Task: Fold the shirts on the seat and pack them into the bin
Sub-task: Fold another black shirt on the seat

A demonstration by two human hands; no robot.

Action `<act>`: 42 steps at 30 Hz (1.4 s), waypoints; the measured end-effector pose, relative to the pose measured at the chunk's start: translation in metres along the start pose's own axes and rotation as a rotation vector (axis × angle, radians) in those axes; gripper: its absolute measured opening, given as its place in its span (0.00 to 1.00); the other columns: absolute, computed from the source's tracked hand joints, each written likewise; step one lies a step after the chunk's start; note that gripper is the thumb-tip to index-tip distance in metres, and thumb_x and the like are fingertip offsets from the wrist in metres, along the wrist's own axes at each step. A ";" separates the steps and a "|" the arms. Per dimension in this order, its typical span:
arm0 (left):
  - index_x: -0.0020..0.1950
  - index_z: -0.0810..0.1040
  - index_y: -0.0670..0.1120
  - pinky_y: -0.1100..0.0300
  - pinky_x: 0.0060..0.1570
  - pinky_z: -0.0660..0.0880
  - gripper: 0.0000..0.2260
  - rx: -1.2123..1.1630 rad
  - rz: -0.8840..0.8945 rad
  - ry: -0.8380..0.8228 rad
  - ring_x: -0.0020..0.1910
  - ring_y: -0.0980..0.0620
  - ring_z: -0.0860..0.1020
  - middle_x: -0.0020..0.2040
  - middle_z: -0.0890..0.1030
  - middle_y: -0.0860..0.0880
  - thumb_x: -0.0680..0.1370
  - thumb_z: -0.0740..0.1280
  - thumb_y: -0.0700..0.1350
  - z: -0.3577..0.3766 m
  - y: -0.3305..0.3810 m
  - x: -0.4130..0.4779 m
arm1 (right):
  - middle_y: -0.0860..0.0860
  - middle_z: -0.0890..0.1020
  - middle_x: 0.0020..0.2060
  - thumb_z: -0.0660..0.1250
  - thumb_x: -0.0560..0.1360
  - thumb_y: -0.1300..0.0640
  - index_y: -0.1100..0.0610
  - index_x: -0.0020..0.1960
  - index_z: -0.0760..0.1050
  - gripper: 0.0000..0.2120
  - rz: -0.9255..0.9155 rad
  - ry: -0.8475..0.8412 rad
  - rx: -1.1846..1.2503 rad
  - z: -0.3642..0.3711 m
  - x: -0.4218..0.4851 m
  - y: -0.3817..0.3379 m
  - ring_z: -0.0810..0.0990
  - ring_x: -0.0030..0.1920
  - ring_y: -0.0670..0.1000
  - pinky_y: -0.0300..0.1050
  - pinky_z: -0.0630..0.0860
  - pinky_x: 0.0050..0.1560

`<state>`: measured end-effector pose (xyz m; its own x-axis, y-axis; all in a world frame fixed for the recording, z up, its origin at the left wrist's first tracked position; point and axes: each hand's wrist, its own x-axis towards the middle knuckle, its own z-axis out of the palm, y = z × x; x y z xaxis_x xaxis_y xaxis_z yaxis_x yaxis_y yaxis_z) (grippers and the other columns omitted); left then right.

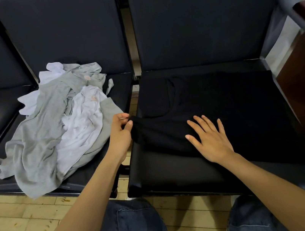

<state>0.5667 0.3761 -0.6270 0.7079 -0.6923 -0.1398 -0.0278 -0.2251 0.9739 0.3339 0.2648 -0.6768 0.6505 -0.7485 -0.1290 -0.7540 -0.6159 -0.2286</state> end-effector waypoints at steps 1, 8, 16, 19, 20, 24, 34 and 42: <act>0.51 0.70 0.53 0.61 0.47 0.71 0.11 0.055 0.053 0.008 0.48 0.53 0.72 0.48 0.72 0.51 0.80 0.60 0.36 0.003 0.000 -0.001 | 0.46 0.48 0.78 0.41 0.78 0.37 0.46 0.78 0.47 0.30 0.001 0.000 -0.001 0.000 0.000 0.000 0.41 0.77 0.48 0.57 0.36 0.74; 0.59 0.72 0.49 0.67 0.46 0.73 0.13 0.401 0.308 -0.260 0.42 0.57 0.75 0.44 0.74 0.52 0.77 0.66 0.37 -0.015 0.026 0.005 | 0.46 0.49 0.78 0.44 0.80 0.38 0.46 0.78 0.48 0.29 -0.002 0.006 0.006 -0.001 0.000 -0.001 0.41 0.77 0.48 0.57 0.36 0.74; 0.61 0.76 0.42 0.49 0.56 0.72 0.13 1.101 0.233 -0.129 0.57 0.40 0.73 0.58 0.74 0.41 0.78 0.60 0.37 -0.022 -0.022 -0.015 | 0.48 0.55 0.77 0.51 0.79 0.38 0.49 0.77 0.55 0.29 0.012 0.027 0.008 -0.007 0.000 -0.005 0.46 0.77 0.51 0.61 0.40 0.73; 0.59 0.79 0.42 0.50 0.52 0.77 0.15 1.065 0.595 -0.298 0.55 0.41 0.78 0.57 0.79 0.43 0.78 0.58 0.46 0.010 -0.024 -0.033 | 0.49 0.57 0.76 0.49 0.79 0.37 0.49 0.76 0.57 0.30 -0.047 0.027 -0.016 -0.007 -0.002 -0.006 0.48 0.77 0.51 0.59 0.42 0.74; 0.60 0.79 0.43 0.49 0.54 0.76 0.18 1.111 0.619 -0.398 0.56 0.41 0.78 0.58 0.79 0.43 0.78 0.56 0.49 0.018 -0.030 -0.037 | 0.49 0.56 0.77 0.47 0.78 0.35 0.49 0.77 0.55 0.31 -0.070 0.000 -0.024 -0.007 -0.003 -0.006 0.47 0.77 0.51 0.58 0.42 0.75; 0.72 0.68 0.49 0.48 0.69 0.62 0.23 1.242 0.450 -0.461 0.72 0.46 0.65 0.72 0.67 0.48 0.80 0.49 0.54 0.032 -0.032 -0.041 | 0.48 0.52 0.77 0.50 0.81 0.41 0.48 0.77 0.55 0.27 -0.118 -0.084 0.036 -0.018 -0.006 0.005 0.44 0.77 0.50 0.55 0.42 0.75; 0.78 0.52 0.51 0.44 0.74 0.42 0.24 1.118 0.488 -0.668 0.77 0.49 0.43 0.79 0.48 0.50 0.83 0.48 0.56 0.199 -0.005 -0.097 | 0.59 0.70 0.64 0.67 0.77 0.50 0.57 0.67 0.70 0.21 0.572 0.069 0.280 -0.096 -0.050 0.113 0.69 0.65 0.59 0.50 0.69 0.62; 0.77 0.43 0.58 0.43 0.71 0.34 0.25 1.252 0.446 -0.645 0.76 0.54 0.36 0.78 0.41 0.57 0.81 0.44 0.60 0.184 -0.023 -0.070 | 0.54 0.75 0.55 0.69 0.75 0.48 0.57 0.57 0.70 0.18 0.587 -0.263 0.388 -0.103 -0.072 0.136 0.75 0.53 0.53 0.41 0.69 0.40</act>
<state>0.3881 0.3032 -0.6730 0.0576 -0.9647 -0.2570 -0.9689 -0.1161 0.2186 0.1753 0.2093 -0.5993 0.1889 -0.8138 -0.5496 -0.9287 0.0337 -0.3692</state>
